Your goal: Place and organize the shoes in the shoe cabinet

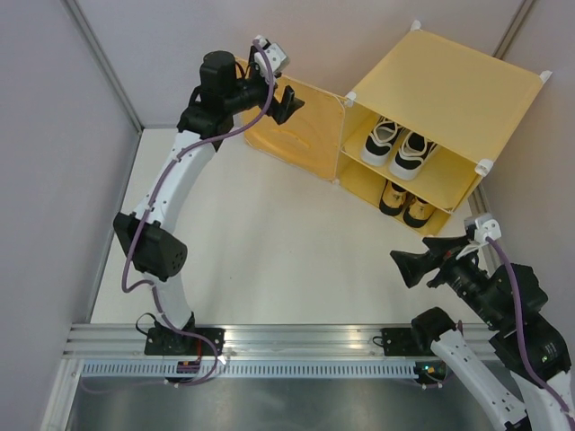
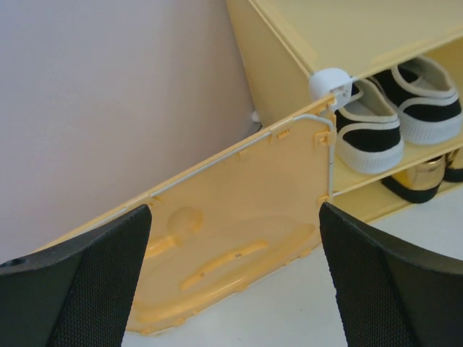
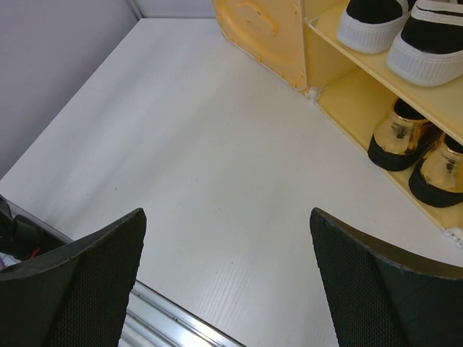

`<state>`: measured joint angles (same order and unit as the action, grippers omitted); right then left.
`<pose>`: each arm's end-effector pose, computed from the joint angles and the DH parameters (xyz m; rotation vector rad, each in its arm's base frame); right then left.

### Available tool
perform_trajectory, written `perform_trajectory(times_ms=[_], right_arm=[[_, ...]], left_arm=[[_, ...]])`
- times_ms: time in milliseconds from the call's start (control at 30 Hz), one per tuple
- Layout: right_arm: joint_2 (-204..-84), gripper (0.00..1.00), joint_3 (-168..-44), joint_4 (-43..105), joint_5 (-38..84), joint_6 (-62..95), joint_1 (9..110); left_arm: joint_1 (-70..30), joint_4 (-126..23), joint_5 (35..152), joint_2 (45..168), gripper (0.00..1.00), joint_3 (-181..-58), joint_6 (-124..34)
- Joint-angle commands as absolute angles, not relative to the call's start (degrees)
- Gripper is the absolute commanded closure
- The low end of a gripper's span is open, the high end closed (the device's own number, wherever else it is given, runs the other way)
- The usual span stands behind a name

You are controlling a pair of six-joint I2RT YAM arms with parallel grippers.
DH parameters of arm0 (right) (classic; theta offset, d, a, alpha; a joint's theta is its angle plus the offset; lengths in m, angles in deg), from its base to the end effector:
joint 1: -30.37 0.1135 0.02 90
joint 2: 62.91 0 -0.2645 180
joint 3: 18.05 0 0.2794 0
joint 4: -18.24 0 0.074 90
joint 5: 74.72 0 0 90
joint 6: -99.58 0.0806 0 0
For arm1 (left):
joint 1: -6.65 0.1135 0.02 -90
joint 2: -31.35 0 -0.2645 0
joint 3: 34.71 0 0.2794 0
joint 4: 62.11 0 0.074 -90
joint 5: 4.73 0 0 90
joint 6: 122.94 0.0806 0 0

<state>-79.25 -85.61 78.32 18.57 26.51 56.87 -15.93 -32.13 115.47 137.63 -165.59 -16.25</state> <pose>0.0819 0.0460 0.3819 -0.1903 1.7534 0.6056 0.4380 -0.2260 0.4702 0.9243 1.3999 -0.5152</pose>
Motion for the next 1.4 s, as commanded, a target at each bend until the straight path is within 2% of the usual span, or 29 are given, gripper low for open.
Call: perform_trajectory(times_ms=[0, 367, 667, 933, 1000, 1100, 1133, 1367], right_arm=[[-78.56, 0.02, -85.47, 78.36, 22.31, 28.56, 57.00], [-80.22, 0.02, -84.06, 78.72, 27.06, 29.36, 57.00], [-82.16, 0.02, -83.45, 78.10, 27.15, 30.15, 57.08], [-82.07, 0.02, -83.36, 78.36, 26.71, 30.59, 57.00], [-82.42, 0.02, -83.89, 78.36, 26.62, 30.50, 57.00], [-82.34, 0.02, -84.33, 78.54, 26.44, 30.50, 57.00], [-81.90, 0.02, -84.33, 78.62, 26.44, 30.50, 57.00], [-79.70, 0.02, -84.85, 78.80, 26.09, 31.29, 57.00]], left_arm=[[-15.49, -34.50, 120.43, 139.97, 0.00, -168.05, 0.09], [-12.86, -33.27, 126.05, 148.76, 0.00, -175.60, 13.63], [-11.89, -39.59, 129.22, 153.95, 0.00, -177.54, 13.47], [-11.98, -38.46, 129.75, 155.63, 0.00, -177.11, 13.11], [-11.98, -36.63, 129.66, 155.01, 0.05, -176.67, 13.99], [-12.24, -34.34, 128.87, 152.38, 0.20, -174.30, 15.83], [-12.42, -34.24, 128.43, 150.37, 0.29, -173.07, 17.32], [-14.44, -28.19, 125.00, 141.49, 0.31, -163.49, 22.34]])
